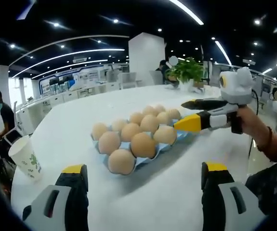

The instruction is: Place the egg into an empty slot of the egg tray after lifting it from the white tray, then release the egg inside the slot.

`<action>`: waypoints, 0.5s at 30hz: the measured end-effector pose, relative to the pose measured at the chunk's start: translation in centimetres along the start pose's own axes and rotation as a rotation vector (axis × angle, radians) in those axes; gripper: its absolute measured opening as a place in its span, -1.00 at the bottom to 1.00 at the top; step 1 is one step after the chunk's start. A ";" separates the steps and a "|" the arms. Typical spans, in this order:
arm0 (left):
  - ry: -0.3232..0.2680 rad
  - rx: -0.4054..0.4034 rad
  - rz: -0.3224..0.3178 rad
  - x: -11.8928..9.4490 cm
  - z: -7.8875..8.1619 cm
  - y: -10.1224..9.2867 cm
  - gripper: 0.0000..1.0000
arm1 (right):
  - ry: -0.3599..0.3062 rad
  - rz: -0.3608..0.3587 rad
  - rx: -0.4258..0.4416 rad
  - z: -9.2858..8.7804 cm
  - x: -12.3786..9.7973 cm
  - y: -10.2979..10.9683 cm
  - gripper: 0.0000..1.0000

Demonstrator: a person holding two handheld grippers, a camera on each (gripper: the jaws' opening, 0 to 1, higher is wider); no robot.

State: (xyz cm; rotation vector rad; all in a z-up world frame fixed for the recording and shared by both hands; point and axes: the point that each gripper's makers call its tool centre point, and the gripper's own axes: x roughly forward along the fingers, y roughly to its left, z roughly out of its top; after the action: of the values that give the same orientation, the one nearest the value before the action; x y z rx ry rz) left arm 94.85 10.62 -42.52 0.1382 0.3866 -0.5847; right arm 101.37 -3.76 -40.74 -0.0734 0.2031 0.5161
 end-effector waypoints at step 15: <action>0.002 0.003 -0.004 0.3 0.1 0.0 1.00 | 0.019 -0.040 -0.004 -0.6 -0.8 -2.1 0.72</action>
State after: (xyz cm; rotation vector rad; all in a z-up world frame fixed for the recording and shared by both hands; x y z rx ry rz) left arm 95.06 10.42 -42.56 0.1415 0.3883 -0.5891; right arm 101.59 -6.03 -41.11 -0.0856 0.2189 0.4762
